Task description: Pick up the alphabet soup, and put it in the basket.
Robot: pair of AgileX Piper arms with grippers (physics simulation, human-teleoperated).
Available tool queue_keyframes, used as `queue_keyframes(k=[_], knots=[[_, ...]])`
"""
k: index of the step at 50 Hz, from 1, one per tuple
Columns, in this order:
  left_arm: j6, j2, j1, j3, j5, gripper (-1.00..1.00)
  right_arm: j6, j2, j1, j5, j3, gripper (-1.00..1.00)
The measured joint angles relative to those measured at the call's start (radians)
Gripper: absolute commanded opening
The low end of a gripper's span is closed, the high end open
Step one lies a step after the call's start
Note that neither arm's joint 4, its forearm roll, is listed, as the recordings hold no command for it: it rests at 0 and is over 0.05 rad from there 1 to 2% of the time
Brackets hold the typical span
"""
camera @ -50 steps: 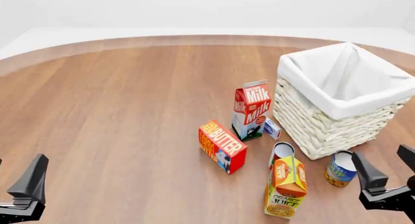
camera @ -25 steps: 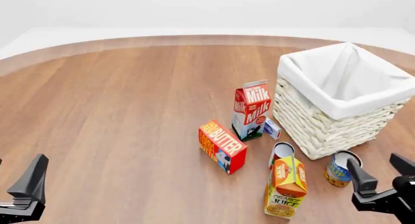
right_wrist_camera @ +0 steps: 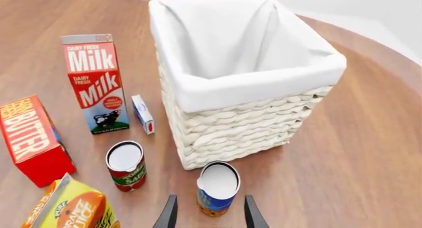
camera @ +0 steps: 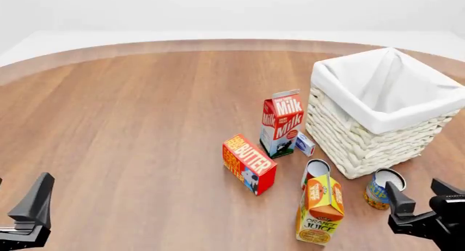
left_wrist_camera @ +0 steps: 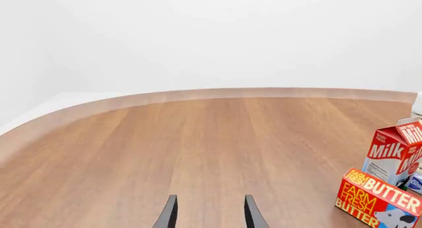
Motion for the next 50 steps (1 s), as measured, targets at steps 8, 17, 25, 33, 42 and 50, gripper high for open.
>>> queue_keyframes(k=[8,17,25,33,42,50], knots=[[0.000,0.000,0.000,0.000,0.000,1.00,0.008,0.055,-0.014,-0.045,0.004,1.00],[0.000,0.000,0.000,0.000,0.000,1.00,0.015,0.135,-0.029,-0.111,0.007,1.00],[0.000,0.000,0.000,0.000,0.000,1.00,0.020,0.237,-0.036,-0.200,0.008,1.00],[0.000,0.000,0.000,0.000,0.000,1.00,0.025,0.333,-0.042,-0.281,0.008,1.00],[0.000,0.000,0.000,0.000,0.000,1.00,0.032,0.439,-0.048,-0.371,0.008,1.00],[0.000,0.000,0.000,0.000,0.000,1.00,0.039,0.522,-0.053,-0.440,0.008,1.00]])
